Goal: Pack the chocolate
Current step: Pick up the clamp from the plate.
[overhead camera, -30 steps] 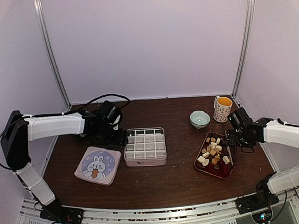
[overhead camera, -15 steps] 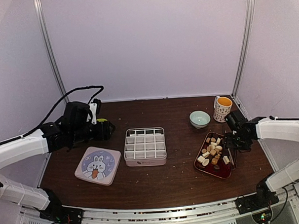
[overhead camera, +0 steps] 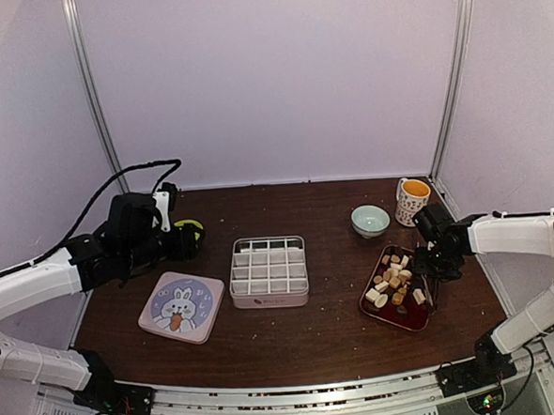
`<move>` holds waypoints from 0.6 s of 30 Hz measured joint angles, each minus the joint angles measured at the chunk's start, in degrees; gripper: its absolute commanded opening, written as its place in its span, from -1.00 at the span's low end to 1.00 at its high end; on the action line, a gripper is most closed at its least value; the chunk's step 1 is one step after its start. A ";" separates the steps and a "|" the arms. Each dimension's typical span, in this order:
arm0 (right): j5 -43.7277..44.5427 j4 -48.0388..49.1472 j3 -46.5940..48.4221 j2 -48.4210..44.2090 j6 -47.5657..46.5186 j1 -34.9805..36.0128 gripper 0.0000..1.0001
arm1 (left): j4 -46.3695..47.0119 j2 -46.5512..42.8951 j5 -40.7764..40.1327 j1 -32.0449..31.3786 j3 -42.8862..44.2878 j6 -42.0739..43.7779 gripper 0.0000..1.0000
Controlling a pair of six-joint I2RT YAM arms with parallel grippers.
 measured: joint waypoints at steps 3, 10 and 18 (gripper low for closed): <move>-0.31 0.00 0.00 0.00 0.33 -0.11 0.16 | 0.66 -2.08 -0.92 0.00 -0.76 0.00 0.31; -1.62 0.31 -0.02 0.00 1.49 -0.66 0.01 | 1.42 -4.44 -2.86 0.00 -1.62 0.00 0.31; -1.53 -0.50 -0.02 -3.15 2.34 -0.74 -0.09 | 1.99 -5.86 -4.02 0.00 -2.51 0.00 0.31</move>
